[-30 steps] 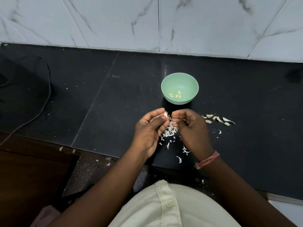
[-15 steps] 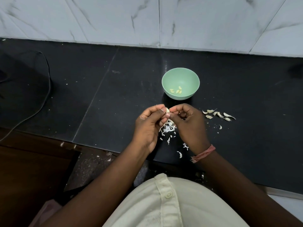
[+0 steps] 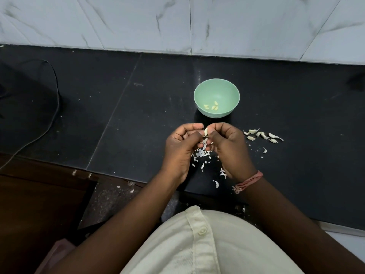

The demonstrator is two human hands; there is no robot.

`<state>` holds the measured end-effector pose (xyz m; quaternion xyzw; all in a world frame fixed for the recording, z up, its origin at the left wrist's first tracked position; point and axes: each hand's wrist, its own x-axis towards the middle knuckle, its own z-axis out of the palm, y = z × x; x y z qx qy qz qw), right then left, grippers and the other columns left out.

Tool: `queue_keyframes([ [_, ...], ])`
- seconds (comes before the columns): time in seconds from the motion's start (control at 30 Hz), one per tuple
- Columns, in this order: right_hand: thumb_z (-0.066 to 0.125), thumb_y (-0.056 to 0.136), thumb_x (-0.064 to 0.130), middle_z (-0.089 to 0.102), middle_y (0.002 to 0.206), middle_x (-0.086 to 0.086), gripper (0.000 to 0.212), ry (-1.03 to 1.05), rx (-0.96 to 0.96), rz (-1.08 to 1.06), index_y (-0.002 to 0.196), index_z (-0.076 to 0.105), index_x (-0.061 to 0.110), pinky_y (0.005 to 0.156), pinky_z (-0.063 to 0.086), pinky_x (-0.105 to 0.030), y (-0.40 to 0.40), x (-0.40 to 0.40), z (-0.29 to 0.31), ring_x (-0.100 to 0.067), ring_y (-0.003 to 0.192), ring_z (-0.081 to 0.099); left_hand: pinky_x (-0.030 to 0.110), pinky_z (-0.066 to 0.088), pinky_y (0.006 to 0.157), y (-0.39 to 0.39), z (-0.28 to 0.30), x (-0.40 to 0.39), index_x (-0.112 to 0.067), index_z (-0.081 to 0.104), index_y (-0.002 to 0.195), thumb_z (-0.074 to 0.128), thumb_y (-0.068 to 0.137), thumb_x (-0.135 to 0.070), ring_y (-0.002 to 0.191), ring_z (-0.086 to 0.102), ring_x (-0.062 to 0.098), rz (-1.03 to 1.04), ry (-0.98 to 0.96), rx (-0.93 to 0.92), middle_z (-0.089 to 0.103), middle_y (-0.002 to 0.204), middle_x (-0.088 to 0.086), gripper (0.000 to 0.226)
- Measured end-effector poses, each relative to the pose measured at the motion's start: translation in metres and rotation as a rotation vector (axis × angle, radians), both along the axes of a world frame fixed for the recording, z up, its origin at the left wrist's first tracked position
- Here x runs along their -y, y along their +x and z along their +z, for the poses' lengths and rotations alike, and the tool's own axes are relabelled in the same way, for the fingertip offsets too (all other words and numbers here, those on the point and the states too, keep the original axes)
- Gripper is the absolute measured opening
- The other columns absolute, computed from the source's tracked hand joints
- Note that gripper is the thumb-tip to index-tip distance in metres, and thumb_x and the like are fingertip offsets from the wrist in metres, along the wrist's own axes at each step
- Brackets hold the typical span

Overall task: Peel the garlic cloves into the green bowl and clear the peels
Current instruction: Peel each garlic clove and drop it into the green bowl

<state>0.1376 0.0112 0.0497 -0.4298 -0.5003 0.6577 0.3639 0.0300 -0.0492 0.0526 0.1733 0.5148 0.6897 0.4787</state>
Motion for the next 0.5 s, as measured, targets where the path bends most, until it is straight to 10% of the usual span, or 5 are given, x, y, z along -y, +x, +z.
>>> queue_keyframes([
  [0.5,0.053,0.101,0.003,0.054,0.066,-0.008,0.014,-0.084,-0.037,0.031,0.092,0.064,0.001,0.055,0.049,-0.03,-0.003,0.005,0.0036,-0.016,0.06,0.054,0.034,0.052,0.065,-0.0012,0.0008,0.0009,-0.003,0.067,0.096,0.068,0.088,0.002,0.066,0.057,0.022,0.015,-0.038,-0.274,0.06,0.074,0.011,0.01],
])
